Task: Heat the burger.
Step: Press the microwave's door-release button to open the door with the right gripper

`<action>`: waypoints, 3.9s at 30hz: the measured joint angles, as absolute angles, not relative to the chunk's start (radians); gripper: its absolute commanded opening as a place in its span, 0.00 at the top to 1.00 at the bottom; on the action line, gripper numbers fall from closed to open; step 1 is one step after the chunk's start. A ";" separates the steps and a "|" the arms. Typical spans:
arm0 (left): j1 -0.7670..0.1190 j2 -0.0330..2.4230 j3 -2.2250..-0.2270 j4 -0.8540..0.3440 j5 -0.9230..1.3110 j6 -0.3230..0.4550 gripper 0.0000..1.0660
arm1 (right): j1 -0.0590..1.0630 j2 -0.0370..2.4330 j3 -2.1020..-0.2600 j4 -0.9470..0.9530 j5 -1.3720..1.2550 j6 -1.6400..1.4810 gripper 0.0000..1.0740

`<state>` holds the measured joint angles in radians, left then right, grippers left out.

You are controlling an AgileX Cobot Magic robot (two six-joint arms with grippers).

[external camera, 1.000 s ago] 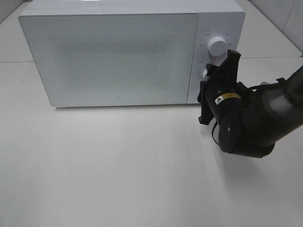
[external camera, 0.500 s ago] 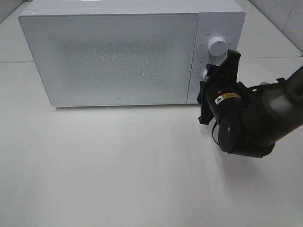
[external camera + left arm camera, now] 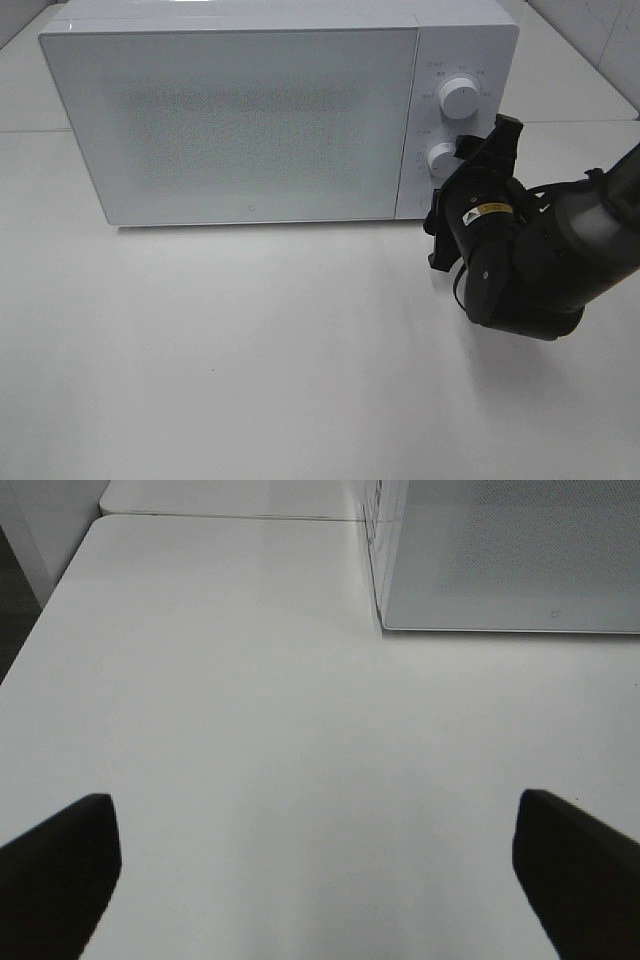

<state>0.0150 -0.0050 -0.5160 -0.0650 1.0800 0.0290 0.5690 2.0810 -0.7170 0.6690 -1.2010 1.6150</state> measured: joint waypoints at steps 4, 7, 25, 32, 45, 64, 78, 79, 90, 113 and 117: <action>0.015 -0.005 -0.516 -0.065 1.080 0.029 0.06 | 0.577 2.081 -0.709 0.656 -1.205 1.615 0.39; 0.015 -0.005 -0.516 -0.065 1.080 0.029 0.06 | 0.581 2.066 -0.677 0.638 -1.205 1.609 0.36; 0.015 -0.005 -0.516 -0.065 1.080 0.029 0.06 | 0.582 1.920 -0.440 0.379 -1.208 1.303 0.35; 0.015 -0.005 -0.516 -0.065 1.080 0.029 0.06 | 0.582 1.838 -0.314 0.325 -1.207 1.086 0.35; 0.015 -0.005 -0.516 -0.065 1.080 0.029 0.06 | 0.582 1.591 -0.297 0.286 -1.083 0.568 0.35; 0.015 -0.005 -0.516 -0.065 1.080 0.029 0.06 | 0.582 1.399 -0.428 0.386 -0.416 -0.157 0.35; 0.015 -0.005 -0.516 -0.065 1.080 0.029 0.06 | 0.479 1.387 -0.666 0.194 0.306 -0.143 0.35; 0.015 -0.005 -0.516 -0.065 1.080 0.029 0.06 | 0.478 1.387 -0.688 0.131 0.382 -0.093 0.35; 0.015 -0.005 -0.516 -0.065 1.080 0.029 0.06 | 0.478 1.330 -0.706 -0.059 0.755 0.030 0.35; 0.015 -0.005 -0.516 -0.065 1.080 0.029 0.06 | 0.351 0.508 -0.596 -0.111 0.923 0.046 0.16; 0.015 -0.005 -0.516 -0.065 1.080 0.029 0.06 | 0.274 0.392 -0.574 -0.123 0.925 0.046 0.19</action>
